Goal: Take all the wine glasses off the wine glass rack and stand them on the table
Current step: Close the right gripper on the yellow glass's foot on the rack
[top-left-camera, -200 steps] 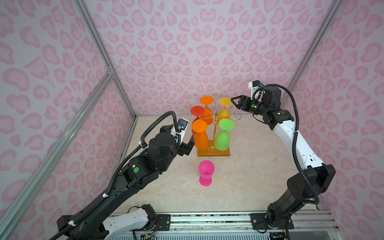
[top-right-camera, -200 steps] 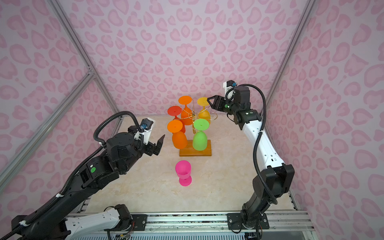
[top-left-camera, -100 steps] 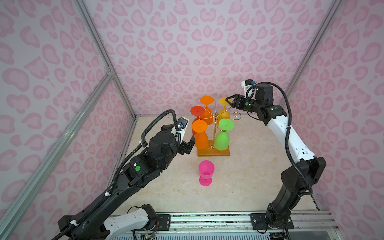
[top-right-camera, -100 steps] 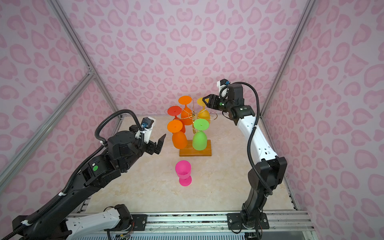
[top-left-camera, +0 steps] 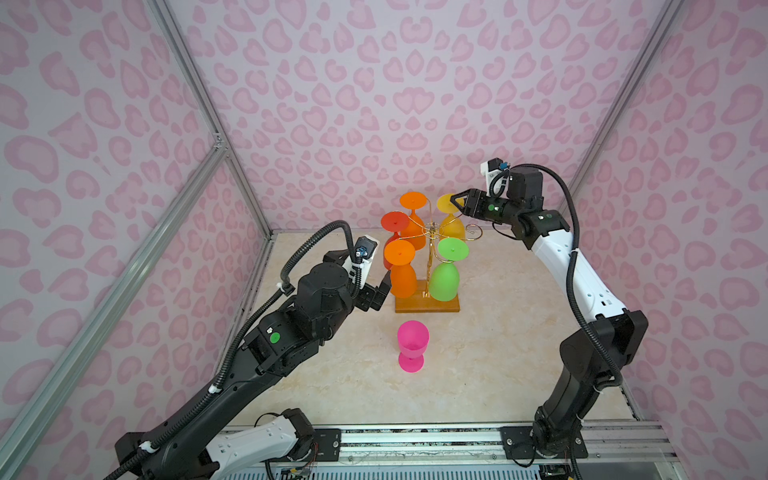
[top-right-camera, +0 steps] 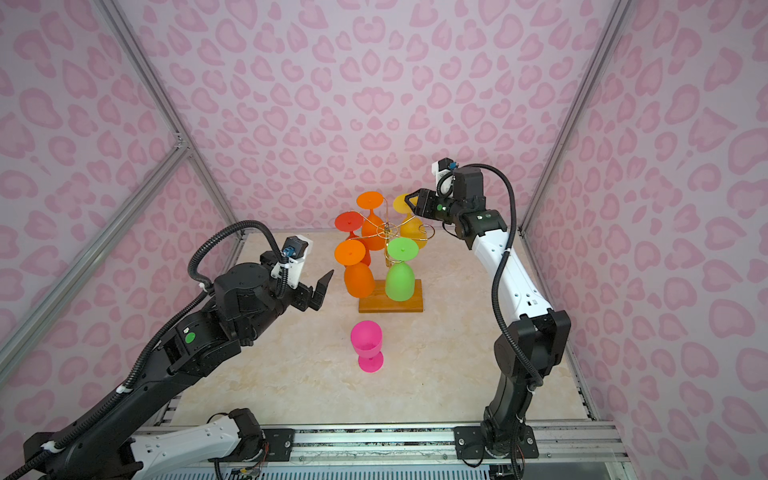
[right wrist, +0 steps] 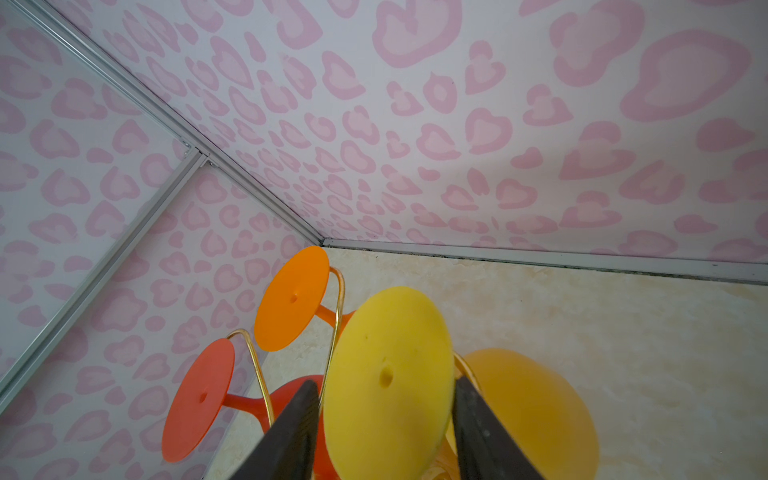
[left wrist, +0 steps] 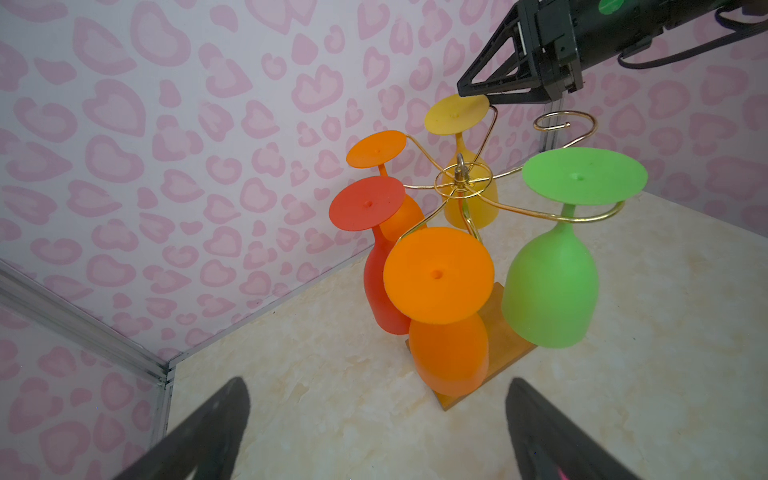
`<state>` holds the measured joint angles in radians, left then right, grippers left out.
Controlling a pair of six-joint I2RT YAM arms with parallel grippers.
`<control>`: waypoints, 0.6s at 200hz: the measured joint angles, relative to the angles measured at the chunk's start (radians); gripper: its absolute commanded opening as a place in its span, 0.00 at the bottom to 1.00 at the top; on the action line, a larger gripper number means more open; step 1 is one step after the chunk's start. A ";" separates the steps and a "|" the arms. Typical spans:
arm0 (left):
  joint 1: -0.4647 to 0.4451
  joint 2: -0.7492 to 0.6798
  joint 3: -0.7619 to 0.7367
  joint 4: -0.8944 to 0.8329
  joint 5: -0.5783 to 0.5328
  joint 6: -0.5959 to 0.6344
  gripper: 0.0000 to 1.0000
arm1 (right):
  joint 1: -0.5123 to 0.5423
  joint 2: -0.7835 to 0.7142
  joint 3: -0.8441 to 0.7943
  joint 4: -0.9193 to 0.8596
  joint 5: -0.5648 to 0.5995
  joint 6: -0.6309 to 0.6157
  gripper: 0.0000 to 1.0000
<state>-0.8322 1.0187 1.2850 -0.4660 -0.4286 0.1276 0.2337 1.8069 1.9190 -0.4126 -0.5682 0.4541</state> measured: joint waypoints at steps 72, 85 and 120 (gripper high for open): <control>0.000 0.001 -0.001 0.000 0.027 0.000 0.98 | 0.000 0.017 0.008 0.003 0.000 0.015 0.29; 0.000 0.003 -0.001 -0.001 0.029 0.000 0.98 | 0.000 0.017 0.007 0.003 0.000 0.026 0.25; 0.000 0.005 -0.001 -0.002 0.039 -0.003 0.98 | -0.007 0.017 -0.008 0.013 -0.005 0.041 0.15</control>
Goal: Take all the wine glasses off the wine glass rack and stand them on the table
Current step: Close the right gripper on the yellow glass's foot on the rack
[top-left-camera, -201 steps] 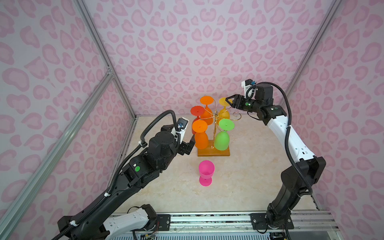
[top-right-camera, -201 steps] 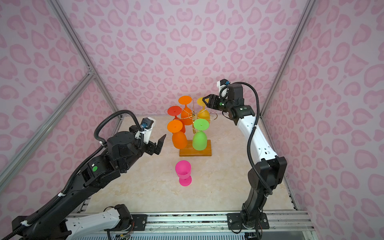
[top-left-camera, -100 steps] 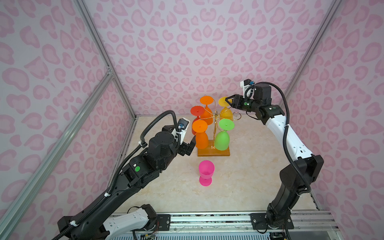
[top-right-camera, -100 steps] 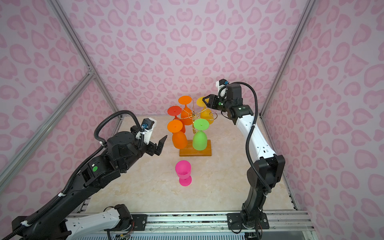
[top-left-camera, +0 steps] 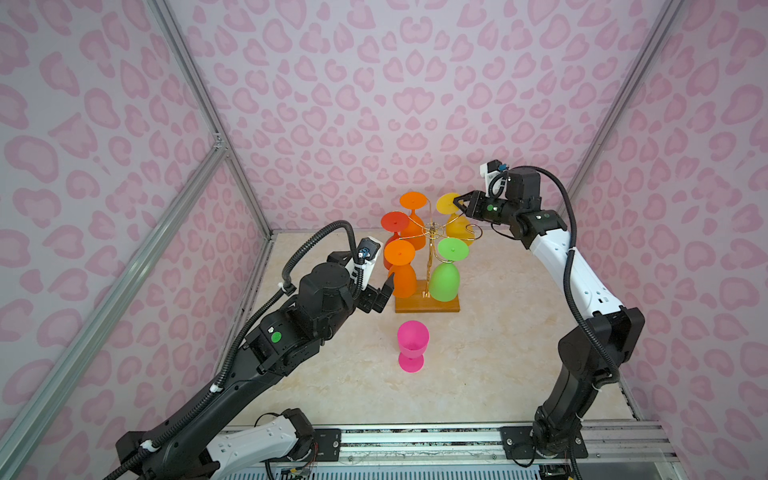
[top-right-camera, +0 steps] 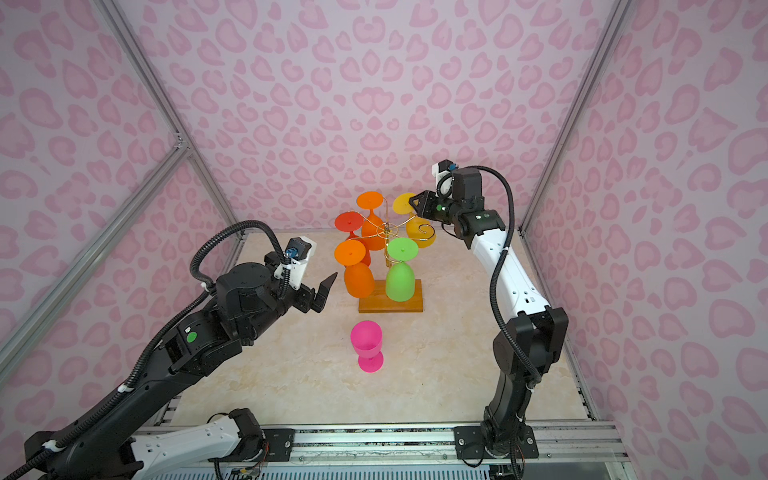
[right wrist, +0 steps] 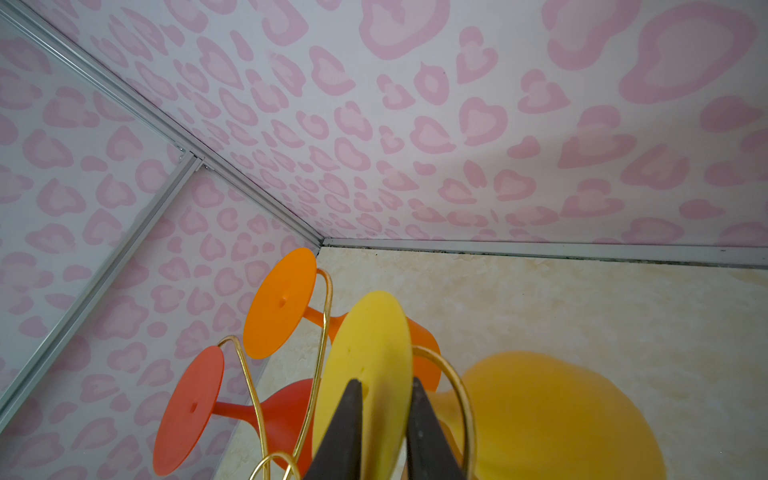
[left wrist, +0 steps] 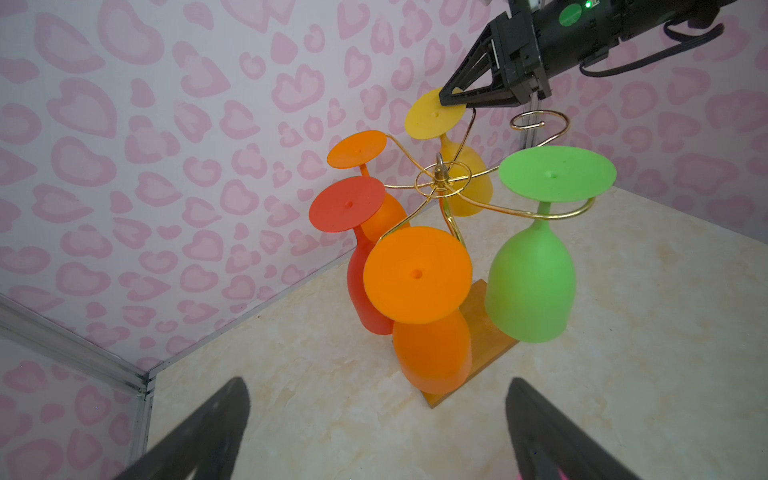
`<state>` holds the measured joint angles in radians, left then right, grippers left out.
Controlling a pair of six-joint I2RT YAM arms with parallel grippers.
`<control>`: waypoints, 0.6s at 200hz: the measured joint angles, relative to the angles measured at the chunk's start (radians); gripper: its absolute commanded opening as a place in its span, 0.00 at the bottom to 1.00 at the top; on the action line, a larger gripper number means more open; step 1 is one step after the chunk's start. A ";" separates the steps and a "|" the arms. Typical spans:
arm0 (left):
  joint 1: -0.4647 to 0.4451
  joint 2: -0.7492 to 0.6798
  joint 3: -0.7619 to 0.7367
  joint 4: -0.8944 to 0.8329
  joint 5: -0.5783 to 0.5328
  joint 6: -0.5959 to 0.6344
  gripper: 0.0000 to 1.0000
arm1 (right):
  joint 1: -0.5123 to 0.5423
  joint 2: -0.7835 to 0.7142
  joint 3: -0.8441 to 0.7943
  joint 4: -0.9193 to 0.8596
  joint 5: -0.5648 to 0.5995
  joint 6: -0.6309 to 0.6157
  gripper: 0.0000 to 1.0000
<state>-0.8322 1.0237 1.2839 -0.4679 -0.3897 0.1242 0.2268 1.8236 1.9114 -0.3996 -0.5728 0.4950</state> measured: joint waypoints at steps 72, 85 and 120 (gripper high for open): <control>0.000 0.000 -0.003 -0.003 0.013 -0.003 0.98 | -0.047 -0.027 -0.111 0.184 -0.106 0.135 0.05; 0.000 0.002 -0.004 -0.003 0.016 -0.004 0.98 | -0.051 -0.030 -0.124 0.210 -0.115 0.154 0.04; 0.000 0.006 -0.004 -0.006 0.020 -0.004 0.98 | -0.067 -0.036 -0.159 0.282 -0.153 0.228 0.02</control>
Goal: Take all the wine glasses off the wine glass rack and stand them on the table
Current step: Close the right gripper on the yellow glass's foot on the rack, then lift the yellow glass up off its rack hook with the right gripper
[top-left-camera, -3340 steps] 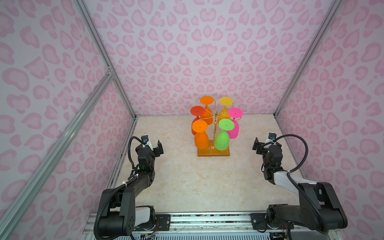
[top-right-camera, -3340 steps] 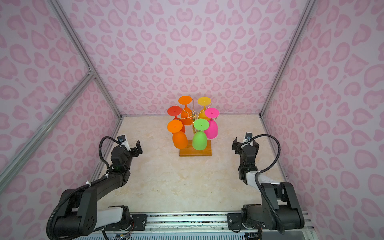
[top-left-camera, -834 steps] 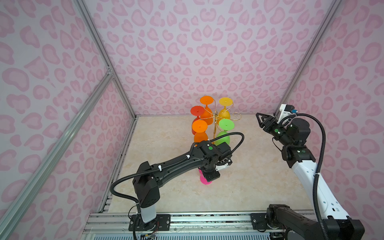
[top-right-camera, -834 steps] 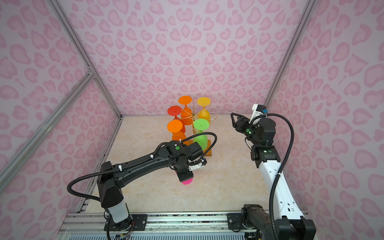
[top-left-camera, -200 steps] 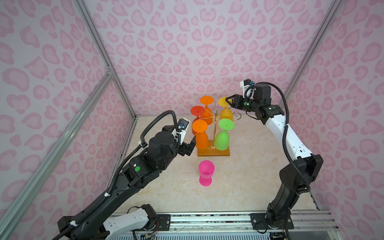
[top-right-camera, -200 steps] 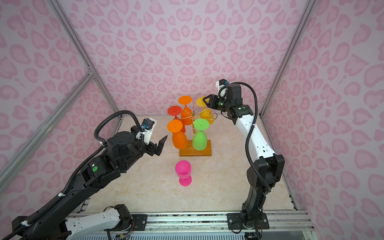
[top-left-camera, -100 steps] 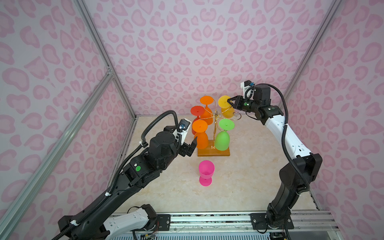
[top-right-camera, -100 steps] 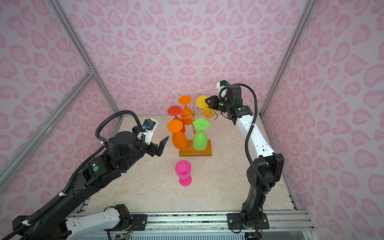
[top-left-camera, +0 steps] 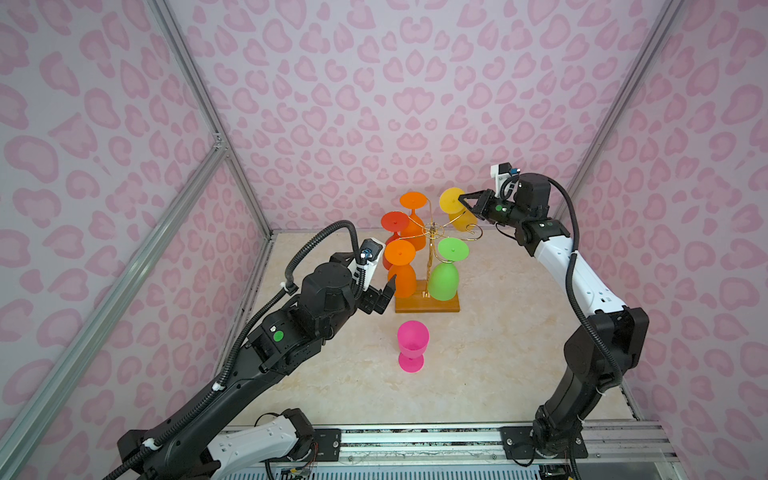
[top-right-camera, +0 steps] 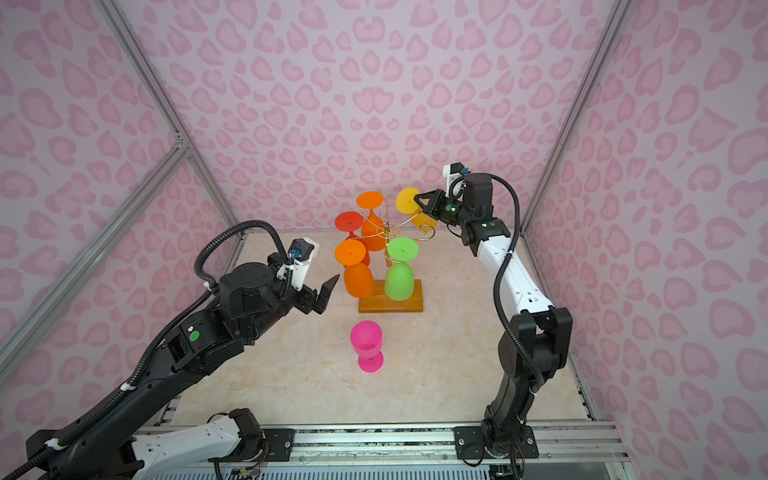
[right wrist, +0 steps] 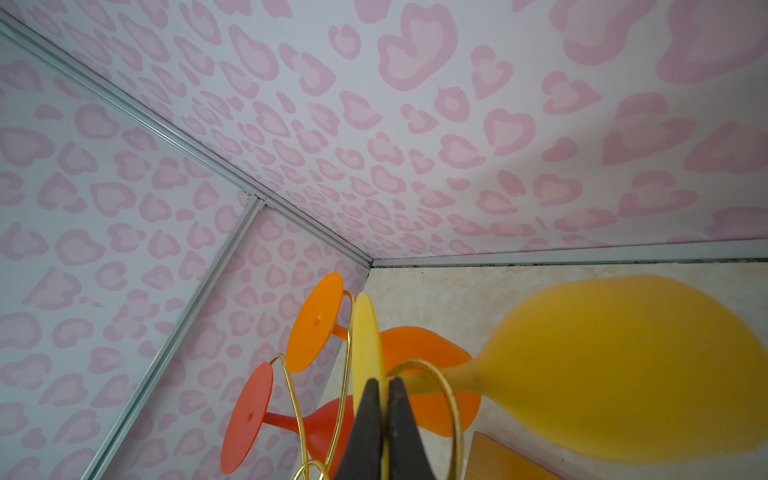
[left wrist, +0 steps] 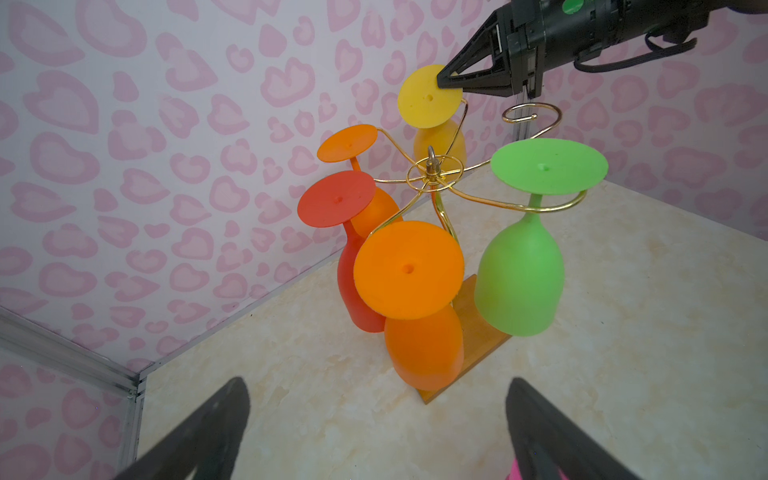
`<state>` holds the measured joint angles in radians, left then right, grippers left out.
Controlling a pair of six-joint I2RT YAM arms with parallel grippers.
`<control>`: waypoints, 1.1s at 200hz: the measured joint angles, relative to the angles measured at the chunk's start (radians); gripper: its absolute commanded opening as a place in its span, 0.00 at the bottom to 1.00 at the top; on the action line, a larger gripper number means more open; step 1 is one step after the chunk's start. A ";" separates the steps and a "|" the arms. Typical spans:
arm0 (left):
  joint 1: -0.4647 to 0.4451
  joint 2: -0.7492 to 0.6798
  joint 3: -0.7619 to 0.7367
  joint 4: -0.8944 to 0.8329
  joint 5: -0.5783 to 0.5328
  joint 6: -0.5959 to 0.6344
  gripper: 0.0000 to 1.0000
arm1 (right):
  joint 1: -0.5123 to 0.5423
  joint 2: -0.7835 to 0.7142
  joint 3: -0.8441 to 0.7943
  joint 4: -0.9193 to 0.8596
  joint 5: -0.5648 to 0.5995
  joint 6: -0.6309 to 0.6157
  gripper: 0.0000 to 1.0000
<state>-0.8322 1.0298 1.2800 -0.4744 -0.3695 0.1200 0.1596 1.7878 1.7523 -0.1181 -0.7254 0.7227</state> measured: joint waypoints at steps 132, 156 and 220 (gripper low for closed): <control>0.000 0.006 0.000 -0.003 0.021 -0.008 0.98 | -0.042 -0.087 -0.119 0.121 -0.063 0.111 0.00; 0.000 0.011 0.001 -0.003 0.023 -0.008 0.98 | -0.045 -0.105 -0.150 0.152 -0.069 0.128 0.00; 0.000 0.018 0.006 -0.003 0.029 -0.008 0.98 | -0.046 -0.124 -0.209 0.223 -0.093 0.175 0.00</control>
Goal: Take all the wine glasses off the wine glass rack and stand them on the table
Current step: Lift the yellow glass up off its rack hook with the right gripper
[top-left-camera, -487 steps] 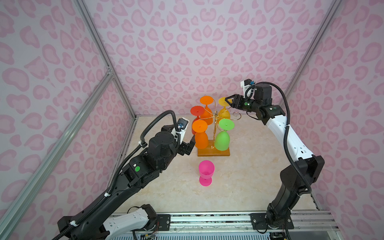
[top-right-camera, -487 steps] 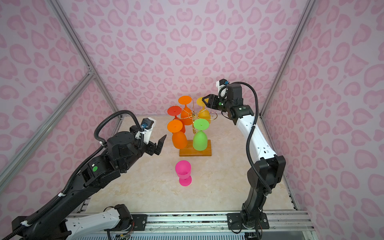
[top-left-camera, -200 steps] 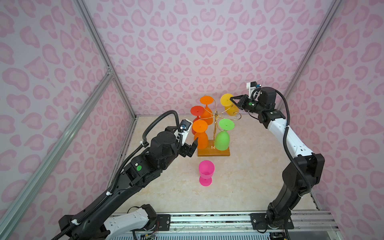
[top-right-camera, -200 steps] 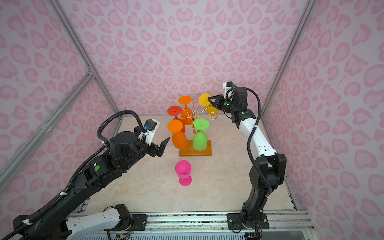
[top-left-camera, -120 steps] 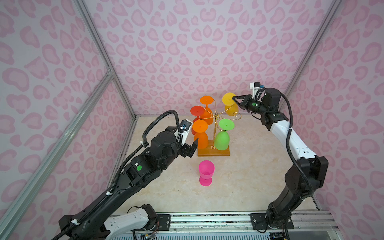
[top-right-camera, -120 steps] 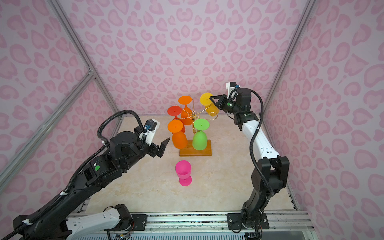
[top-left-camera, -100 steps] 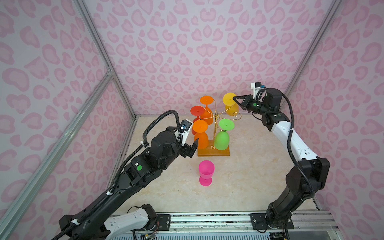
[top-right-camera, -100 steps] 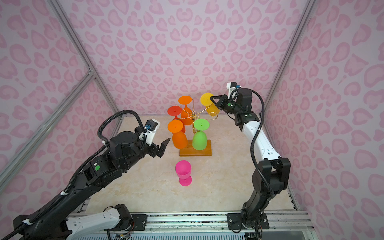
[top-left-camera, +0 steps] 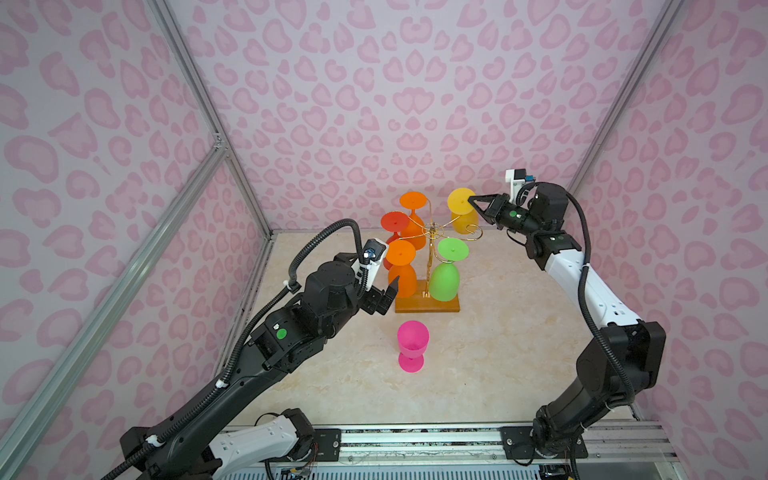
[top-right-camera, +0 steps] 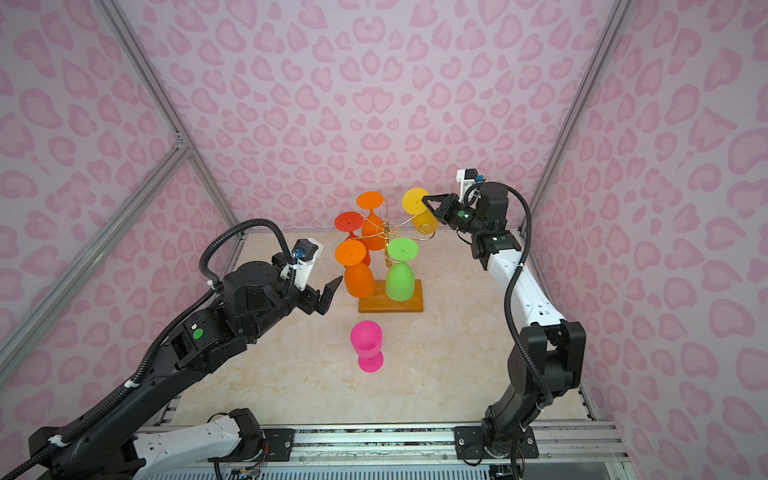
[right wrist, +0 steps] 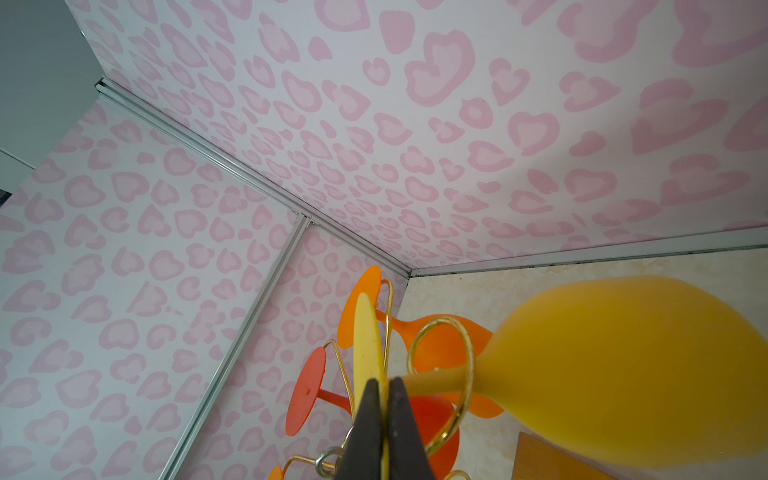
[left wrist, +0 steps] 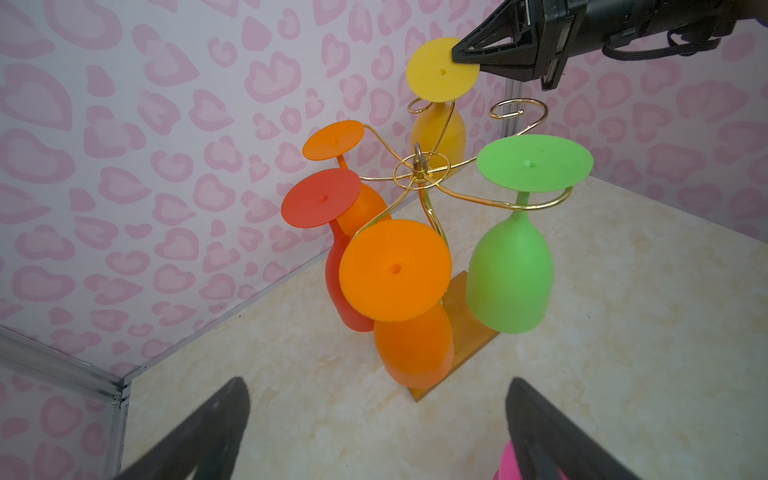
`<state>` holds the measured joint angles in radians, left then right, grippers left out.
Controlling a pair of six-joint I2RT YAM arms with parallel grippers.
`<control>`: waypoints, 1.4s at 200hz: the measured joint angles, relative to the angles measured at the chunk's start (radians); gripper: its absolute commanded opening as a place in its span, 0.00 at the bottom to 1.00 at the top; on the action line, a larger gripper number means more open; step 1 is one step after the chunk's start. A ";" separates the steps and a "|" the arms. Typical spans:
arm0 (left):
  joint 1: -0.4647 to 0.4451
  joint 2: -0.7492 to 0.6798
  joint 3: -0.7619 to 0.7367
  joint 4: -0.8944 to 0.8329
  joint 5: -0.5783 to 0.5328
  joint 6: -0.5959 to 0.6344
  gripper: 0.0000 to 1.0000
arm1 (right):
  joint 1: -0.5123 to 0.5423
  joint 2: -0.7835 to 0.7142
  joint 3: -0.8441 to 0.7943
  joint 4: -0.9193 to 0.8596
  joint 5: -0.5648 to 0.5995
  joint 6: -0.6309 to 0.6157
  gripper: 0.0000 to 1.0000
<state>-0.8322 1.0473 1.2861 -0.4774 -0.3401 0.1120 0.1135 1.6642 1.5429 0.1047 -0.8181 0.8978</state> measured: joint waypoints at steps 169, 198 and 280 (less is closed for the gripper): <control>0.000 0.015 0.006 0.000 0.011 0.000 0.98 | 0.076 0.057 0.084 -0.010 -0.023 0.007 0.00; 0.000 0.012 0.003 0.000 0.011 0.000 0.98 | 0.083 0.060 0.094 -0.021 -0.023 0.003 0.00; 0.000 0.012 -0.001 0.000 0.026 0.000 0.98 | 0.087 0.113 0.200 -0.149 -0.023 -0.076 0.00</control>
<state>-0.8322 1.0595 1.2850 -0.4778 -0.3138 0.1120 0.2008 1.7767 1.7432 -0.0441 -0.8406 0.8223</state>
